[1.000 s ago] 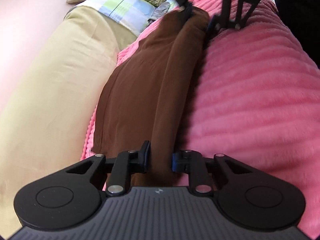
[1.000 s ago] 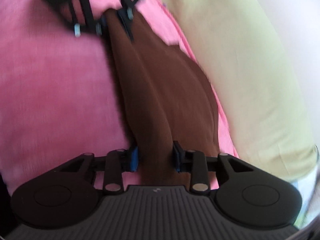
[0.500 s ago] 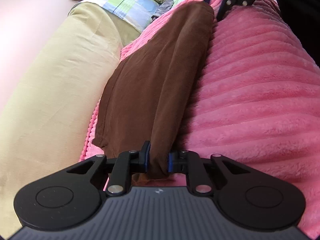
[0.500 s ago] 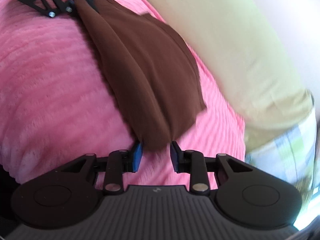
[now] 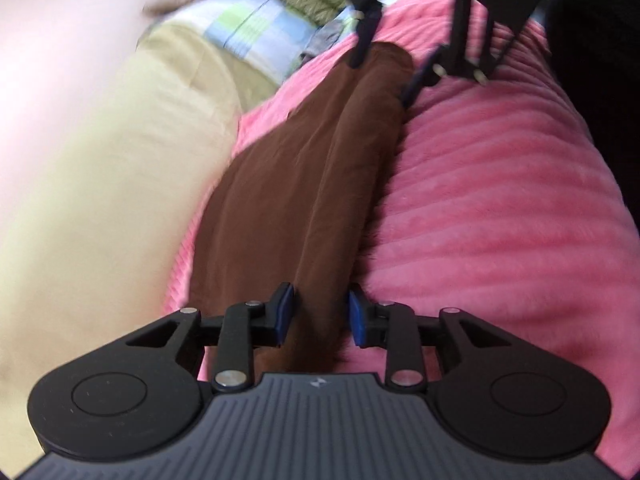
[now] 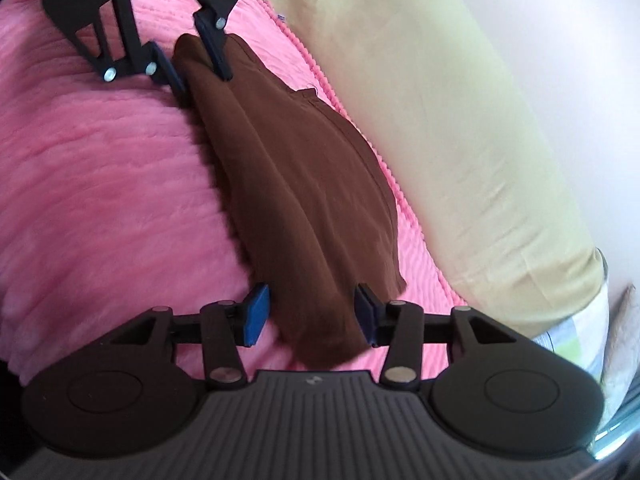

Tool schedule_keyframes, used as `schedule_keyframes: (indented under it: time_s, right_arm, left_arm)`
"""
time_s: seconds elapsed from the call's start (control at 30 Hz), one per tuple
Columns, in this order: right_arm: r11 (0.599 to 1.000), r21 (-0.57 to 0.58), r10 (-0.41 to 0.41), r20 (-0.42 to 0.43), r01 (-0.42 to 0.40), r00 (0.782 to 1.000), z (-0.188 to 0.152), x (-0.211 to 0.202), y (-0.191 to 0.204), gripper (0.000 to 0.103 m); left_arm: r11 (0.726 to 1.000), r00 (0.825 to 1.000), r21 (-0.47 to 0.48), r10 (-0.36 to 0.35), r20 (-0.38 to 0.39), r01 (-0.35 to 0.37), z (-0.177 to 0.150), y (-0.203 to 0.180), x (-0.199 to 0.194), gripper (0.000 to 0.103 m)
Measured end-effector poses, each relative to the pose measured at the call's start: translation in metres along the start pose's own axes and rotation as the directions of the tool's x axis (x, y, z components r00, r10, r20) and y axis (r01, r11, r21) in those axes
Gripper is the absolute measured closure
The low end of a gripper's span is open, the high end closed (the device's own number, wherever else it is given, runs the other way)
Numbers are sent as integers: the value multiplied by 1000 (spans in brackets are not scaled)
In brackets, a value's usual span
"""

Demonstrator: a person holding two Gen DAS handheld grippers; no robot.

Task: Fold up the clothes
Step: 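Pinch the strip end with the left gripper and smooth it flat, then open both grippers and pull them back from the folded brown garment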

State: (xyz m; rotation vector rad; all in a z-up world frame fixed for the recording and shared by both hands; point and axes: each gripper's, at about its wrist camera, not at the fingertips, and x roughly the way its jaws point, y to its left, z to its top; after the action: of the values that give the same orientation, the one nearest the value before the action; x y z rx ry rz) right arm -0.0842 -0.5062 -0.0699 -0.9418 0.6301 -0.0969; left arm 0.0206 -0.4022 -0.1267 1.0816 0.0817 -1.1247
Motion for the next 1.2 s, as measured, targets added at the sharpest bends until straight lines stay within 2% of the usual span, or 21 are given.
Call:
schedule_keyframes:
  time_s: [0.07, 0.17, 0.33, 0.43, 0.53, 0.63, 0.8, 0.87, 0.97, 1.07, 1.2]
  right_arm:
    - [997, 65, 42, -14, -41, 999, -6, 9, -10, 69]
    - [983, 170, 82, -25, -77, 996, -12, 12, -21, 70]
    - [981, 190, 60, -63, -47, 996, -19, 12, -21, 70]
    - [968, 248, 57, -88, -34, 994, -22, 8, -26, 70]
    - [950, 312, 55, -96, -23, 994, -25, -3, -29, 65]
    - [911, 412, 57, -86, -17, 995, -36, -38, -35, 62]
    - [816, 578, 58, -48, -20, 997, -34, -57, -41, 59]
    - [729, 683, 72, -16, -42, 997, -39, -67, -47, 58]
    - [656, 752, 97, -1, -63, 995, -43, -69, -48, 58]
    - [634, 770, 102, 5, -68, 995, -41, -69, -46, 56]
    - [631, 773, 103, 8, -72, 995, -40, -72, -44, 53]
  left_arm:
    - [998, 1000, -57, -15, -13, 14, 1, 5, 1, 79]
    - [997, 1000, -72, -12, -22, 10, 5, 5, 3, 79]
    - [994, 999, -105, -9, -35, 5, 9, 7, 2, 78]
    - [990, 998, -143, -14, -58, 6, 10, 12, -1, 74]
    - [966, 996, -258, -35, -83, 13, 13, 23, -11, 66]
    - [941, 994, -339, -45, -96, 10, 13, 30, -20, 65]
    - [906, 995, -424, -44, -95, -1, 8, 35, -34, 61]
    - [888, 995, -460, -37, -96, -11, 4, 35, -41, 61]
    - [877, 995, -480, -32, -94, -17, 3, 33, -47, 61]
    - [876, 995, -483, -33, -96, -18, 2, 32, -48, 61]
    - [871, 995, -491, -29, -92, -20, 3, 32, -49, 61]
